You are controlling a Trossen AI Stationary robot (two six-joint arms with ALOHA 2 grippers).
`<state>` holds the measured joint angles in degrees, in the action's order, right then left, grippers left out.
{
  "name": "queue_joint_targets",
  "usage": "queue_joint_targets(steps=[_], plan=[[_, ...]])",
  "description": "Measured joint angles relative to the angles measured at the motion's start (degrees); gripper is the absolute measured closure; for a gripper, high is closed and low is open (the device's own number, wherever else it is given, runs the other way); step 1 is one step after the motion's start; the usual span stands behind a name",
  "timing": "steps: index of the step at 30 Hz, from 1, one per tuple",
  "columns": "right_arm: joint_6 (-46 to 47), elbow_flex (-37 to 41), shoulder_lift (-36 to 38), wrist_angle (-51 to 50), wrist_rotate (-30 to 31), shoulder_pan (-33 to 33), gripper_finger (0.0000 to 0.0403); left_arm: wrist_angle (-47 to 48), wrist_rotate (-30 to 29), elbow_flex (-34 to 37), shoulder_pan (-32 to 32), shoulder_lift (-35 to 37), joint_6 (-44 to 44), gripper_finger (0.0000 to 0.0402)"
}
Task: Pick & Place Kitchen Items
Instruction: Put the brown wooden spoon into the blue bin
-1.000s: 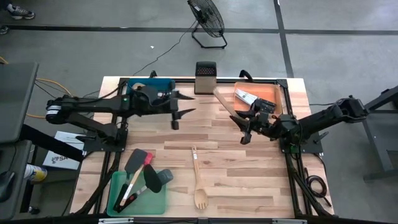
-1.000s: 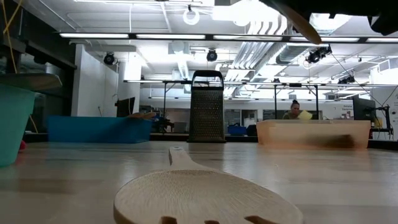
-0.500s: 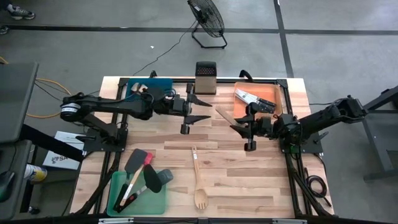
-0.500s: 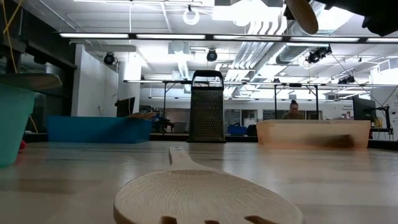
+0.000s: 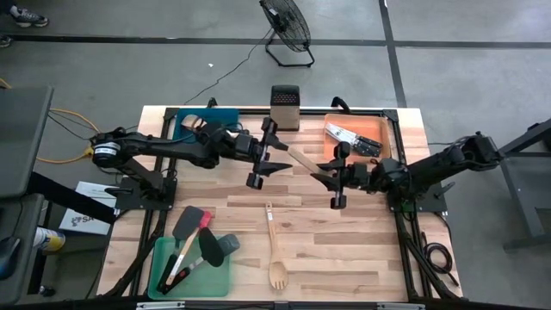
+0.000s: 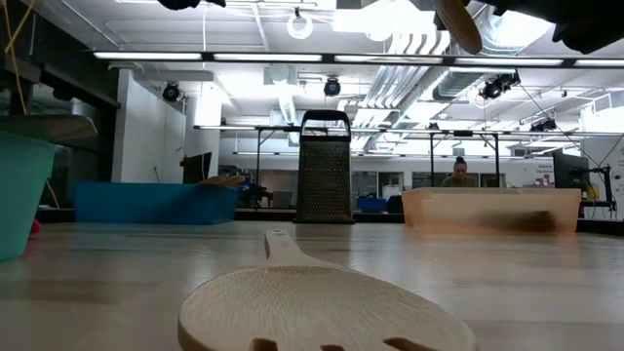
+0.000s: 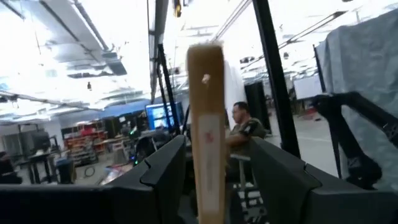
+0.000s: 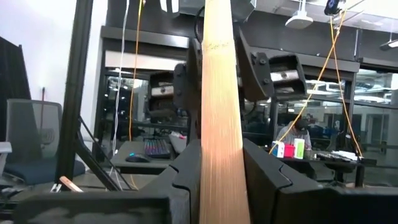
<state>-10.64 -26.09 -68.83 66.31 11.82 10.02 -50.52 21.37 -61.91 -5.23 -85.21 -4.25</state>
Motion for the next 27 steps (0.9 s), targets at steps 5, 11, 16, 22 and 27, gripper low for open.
queue_joint_targets(steps=[5,11,16,22,27], plan=[[0.9,0.0,-1.4,0.0,-0.2,-0.6,0.0328,-1.0,0.1,0.0,0.0,0.0,0.0,0.0226],[2.8,0.0,-4.2,1.1,-0.2,-1.2,0.0328,-1.7,0.1,0.0,0.0,0.0,0.1,0.0226],[2.7,0.0,-5.1,3.3,-0.2,-1.2,0.0328,-1.7,1.0,0.0,0.0,0.0,0.4,0.0226],[2.7,0.0,-5.1,3.1,-0.2,-1.2,0.0328,-2.1,1.0,0.0,0.0,0.0,1.5,0.0251],[2.6,0.0,-5.1,2.9,-0.4,-1.2,0.0328,-2.0,1.1,0.0,0.0,0.0,2.2,0.0322]])
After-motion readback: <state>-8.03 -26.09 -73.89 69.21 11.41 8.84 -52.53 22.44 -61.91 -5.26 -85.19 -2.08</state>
